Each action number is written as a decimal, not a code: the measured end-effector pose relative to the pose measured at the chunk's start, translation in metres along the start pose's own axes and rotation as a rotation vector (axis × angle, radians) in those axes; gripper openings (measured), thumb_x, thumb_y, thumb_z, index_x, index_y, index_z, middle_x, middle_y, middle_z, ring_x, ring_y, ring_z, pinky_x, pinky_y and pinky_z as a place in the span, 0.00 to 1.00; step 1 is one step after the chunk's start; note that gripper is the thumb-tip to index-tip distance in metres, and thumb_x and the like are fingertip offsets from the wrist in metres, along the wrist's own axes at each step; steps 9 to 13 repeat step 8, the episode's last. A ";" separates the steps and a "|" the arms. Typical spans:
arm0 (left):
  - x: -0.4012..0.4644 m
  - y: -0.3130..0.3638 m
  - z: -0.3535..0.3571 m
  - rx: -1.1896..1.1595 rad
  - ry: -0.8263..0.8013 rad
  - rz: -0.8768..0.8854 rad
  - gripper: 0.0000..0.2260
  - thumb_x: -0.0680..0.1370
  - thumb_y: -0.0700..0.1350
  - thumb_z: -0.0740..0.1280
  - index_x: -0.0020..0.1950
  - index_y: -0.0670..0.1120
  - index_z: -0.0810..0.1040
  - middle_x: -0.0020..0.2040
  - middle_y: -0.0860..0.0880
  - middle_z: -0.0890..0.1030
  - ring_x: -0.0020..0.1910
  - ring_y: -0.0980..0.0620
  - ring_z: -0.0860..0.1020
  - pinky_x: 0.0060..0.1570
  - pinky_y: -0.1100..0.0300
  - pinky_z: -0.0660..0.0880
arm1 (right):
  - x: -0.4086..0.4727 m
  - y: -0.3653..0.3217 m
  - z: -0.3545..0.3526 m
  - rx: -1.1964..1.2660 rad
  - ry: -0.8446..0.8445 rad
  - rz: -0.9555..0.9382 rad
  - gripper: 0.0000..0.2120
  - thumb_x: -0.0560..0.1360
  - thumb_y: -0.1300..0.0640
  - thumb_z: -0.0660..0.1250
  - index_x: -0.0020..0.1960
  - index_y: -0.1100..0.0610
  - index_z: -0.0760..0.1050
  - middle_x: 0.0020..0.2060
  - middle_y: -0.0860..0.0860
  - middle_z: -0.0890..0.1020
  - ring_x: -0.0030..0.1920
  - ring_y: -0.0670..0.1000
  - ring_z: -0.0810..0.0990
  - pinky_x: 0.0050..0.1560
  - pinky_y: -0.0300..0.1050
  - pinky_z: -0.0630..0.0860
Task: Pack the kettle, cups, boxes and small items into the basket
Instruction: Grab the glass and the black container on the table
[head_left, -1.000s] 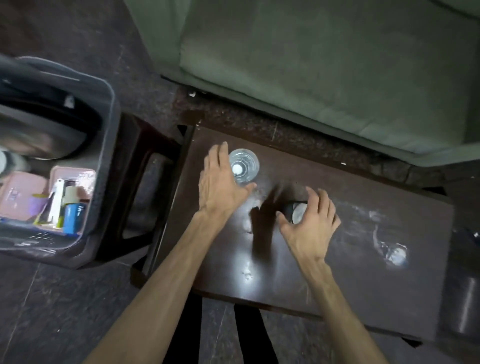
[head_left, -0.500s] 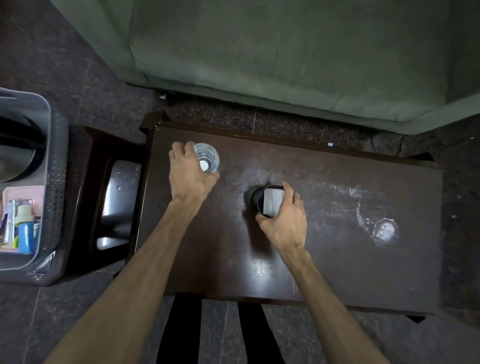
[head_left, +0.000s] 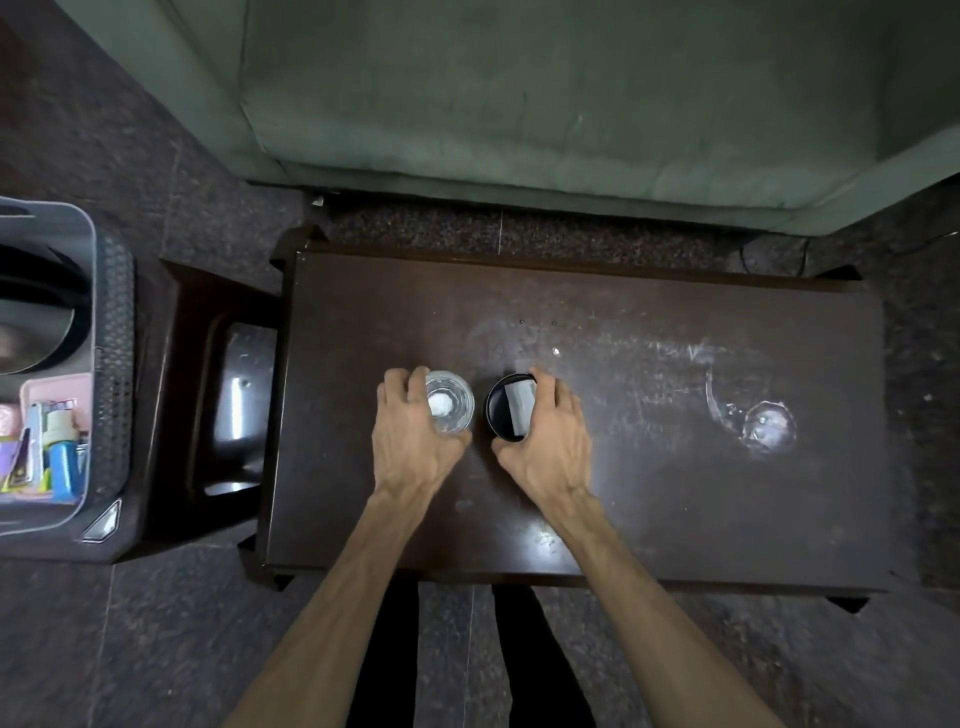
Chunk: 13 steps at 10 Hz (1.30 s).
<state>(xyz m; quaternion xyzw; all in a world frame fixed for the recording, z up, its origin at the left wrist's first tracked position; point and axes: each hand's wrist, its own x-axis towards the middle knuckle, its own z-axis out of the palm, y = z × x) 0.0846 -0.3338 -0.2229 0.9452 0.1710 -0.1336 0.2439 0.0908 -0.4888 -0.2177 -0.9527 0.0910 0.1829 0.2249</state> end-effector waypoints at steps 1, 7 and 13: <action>-0.010 -0.003 0.005 0.000 0.002 -0.001 0.35 0.64 0.48 0.81 0.68 0.41 0.75 0.61 0.43 0.74 0.59 0.42 0.76 0.50 0.48 0.81 | -0.011 0.005 0.005 0.017 -0.010 0.009 0.46 0.60 0.54 0.82 0.75 0.55 0.67 0.68 0.55 0.77 0.67 0.58 0.76 0.65 0.49 0.75; -0.034 0.008 -0.030 0.175 -0.087 0.013 0.38 0.71 0.56 0.76 0.76 0.43 0.68 0.67 0.44 0.73 0.67 0.43 0.73 0.62 0.46 0.75 | -0.033 -0.002 -0.024 -0.011 -0.118 0.013 0.55 0.65 0.46 0.82 0.82 0.56 0.55 0.79 0.59 0.65 0.79 0.61 0.66 0.78 0.56 0.66; -0.050 0.018 -0.060 0.177 -0.059 0.018 0.38 0.71 0.56 0.76 0.76 0.43 0.68 0.68 0.44 0.72 0.68 0.43 0.73 0.64 0.46 0.75 | -0.046 -0.017 -0.055 0.017 -0.076 -0.018 0.48 0.69 0.47 0.78 0.82 0.55 0.58 0.80 0.59 0.64 0.79 0.60 0.65 0.78 0.55 0.65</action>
